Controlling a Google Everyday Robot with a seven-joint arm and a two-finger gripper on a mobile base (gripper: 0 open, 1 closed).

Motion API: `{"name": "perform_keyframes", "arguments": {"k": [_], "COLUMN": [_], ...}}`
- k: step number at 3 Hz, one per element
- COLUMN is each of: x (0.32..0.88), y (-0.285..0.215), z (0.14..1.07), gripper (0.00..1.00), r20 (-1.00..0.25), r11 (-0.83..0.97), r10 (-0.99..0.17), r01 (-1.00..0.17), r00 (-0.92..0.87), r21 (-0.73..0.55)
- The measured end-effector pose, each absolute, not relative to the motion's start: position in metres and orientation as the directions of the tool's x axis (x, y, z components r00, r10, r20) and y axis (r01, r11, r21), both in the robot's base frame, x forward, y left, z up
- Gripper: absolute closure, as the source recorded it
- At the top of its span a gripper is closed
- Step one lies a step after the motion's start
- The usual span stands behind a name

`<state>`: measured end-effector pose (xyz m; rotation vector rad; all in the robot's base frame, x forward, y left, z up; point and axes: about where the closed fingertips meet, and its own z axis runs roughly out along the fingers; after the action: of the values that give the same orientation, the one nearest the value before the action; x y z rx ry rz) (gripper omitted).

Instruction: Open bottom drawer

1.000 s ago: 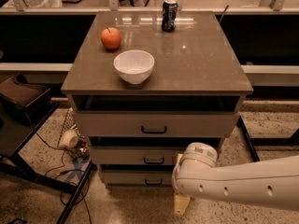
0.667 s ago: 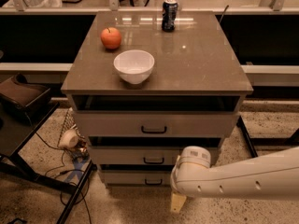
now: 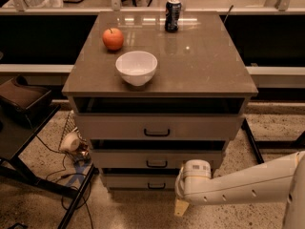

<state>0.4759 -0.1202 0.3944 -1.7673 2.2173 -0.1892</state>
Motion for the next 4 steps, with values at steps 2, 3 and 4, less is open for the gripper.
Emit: {"name": "perform_keyframes", "arguments": {"k": [2,3,4], "x": [0.469,0.469,0.466], "y": [-0.104,-0.104,-0.089], "z": [0.327,0.327,0.309], "gripper": [0.00,0.00,0.00], "r20": [-0.137,-0.137,-0.122], "r11": [0.099,0.099,0.094], "r10": [-0.989,-0.989,-0.991], "r01": [-0.953,-0.953,-0.958], "r00": [-0.062,-0.062,-0.063], "r21": [-0.285,-0.285,-0.271]}}
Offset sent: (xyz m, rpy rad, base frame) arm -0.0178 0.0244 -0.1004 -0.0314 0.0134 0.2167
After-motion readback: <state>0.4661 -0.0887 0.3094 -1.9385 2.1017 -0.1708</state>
